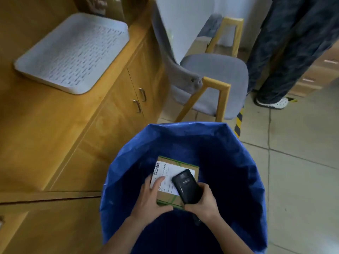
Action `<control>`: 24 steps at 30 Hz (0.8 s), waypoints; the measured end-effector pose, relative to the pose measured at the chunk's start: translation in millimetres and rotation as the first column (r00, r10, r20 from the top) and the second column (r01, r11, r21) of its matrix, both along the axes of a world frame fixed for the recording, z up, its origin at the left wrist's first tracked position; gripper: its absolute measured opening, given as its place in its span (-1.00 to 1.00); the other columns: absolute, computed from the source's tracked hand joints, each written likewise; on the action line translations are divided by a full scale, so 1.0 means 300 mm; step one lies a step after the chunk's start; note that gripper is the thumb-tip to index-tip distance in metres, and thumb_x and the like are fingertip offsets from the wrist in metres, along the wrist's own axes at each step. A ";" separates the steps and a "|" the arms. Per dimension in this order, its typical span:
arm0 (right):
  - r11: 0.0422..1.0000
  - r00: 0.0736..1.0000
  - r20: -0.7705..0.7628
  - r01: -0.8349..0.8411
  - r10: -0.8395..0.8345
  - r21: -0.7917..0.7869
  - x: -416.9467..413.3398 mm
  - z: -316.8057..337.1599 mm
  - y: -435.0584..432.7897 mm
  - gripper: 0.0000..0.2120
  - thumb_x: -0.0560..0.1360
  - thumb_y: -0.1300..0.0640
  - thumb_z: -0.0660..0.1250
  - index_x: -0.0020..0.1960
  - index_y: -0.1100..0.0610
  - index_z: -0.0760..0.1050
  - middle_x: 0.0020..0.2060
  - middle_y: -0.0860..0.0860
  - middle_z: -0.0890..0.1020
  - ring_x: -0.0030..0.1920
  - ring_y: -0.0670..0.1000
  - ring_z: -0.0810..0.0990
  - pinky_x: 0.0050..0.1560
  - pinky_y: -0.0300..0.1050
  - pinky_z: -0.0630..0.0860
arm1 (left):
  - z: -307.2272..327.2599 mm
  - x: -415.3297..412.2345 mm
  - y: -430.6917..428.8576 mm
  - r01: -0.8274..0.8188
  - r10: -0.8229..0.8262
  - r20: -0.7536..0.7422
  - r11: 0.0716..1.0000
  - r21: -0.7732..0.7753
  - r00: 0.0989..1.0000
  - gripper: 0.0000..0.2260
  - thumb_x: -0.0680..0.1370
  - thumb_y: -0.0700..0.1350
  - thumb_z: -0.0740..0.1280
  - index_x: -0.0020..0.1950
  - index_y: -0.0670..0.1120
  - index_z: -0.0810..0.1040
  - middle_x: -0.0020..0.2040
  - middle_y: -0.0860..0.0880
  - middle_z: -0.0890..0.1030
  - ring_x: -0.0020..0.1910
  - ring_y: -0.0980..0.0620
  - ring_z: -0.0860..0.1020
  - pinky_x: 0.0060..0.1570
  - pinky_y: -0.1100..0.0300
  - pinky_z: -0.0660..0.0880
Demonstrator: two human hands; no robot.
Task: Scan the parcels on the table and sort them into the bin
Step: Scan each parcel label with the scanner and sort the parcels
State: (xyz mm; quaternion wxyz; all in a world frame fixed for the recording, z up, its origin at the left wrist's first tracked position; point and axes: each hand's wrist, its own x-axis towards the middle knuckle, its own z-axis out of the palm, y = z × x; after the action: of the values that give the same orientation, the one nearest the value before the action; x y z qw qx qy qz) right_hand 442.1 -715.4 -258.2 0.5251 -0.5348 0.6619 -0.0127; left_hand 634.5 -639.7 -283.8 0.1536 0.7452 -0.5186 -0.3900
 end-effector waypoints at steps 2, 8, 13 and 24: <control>1.000 1.000 0.004 0.024 -0.024 0.002 0.019 -0.104 -0.022 -0.13 -0.14 -0.19 0.44 0.15 -0.11 0.30 0.07 -0.13 0.53 0.13 0.00 0.54 0.23 0.13 0.45 | -0.106 0.008 -0.026 -0.009 0.009 -0.010 1.000 0.007 1.000 -0.09 0.26 0.19 0.52 0.51 0.17 0.12 0.49 0.00 0.00 0.44 -0.01 0.17 0.41 0.07 0.28; 1.000 0.998 -0.058 -0.013 0.012 -0.006 0.036 -0.289 -0.079 -0.13 0.01 -0.01 0.55 0.28 0.01 0.33 0.12 -0.09 0.48 0.17 0.05 0.53 0.22 0.15 0.46 | -0.297 0.036 -0.082 0.065 -0.067 0.015 0.996 0.066 0.998 -0.01 0.36 0.12 0.53 0.52 0.28 -0.13 0.54 -0.03 -0.39 0.55 0.03 -0.12 0.48 0.02 0.08; 0.996 0.986 -0.142 -0.085 0.087 0.019 0.009 -0.251 -0.046 -0.19 0.14 0.04 0.57 0.31 0.04 0.29 0.29 -0.06 0.27 0.22 0.06 0.47 0.27 0.15 0.40 | -0.243 0.016 -0.080 0.113 -0.138 0.078 0.959 0.259 0.987 -0.12 0.48 0.10 0.43 0.55 0.22 -0.15 0.56 -0.10 -0.32 0.56 -0.11 -0.18 0.51 -0.12 0.02; 0.999 0.990 -0.142 0.013 -0.019 -0.044 -0.104 0.276 0.040 -0.22 0.17 0.01 0.53 0.33 0.01 0.30 0.20 -0.10 0.30 0.23 0.03 0.45 0.23 0.08 0.38 | 0.266 -0.046 -0.136 0.246 -0.267 0.130 0.956 0.157 0.955 -0.38 0.55 0.06 0.35 0.54 0.03 0.16 0.35 -0.03 0.36 0.31 -0.05 0.36 0.25 0.05 0.40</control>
State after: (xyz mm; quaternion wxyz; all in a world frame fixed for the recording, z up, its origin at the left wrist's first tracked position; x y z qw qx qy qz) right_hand 411.0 -703.3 -175.3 0.4650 -0.5401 0.7014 0.0070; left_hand 620.8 -680.6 -204.0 0.0099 0.7075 -0.5927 -0.3848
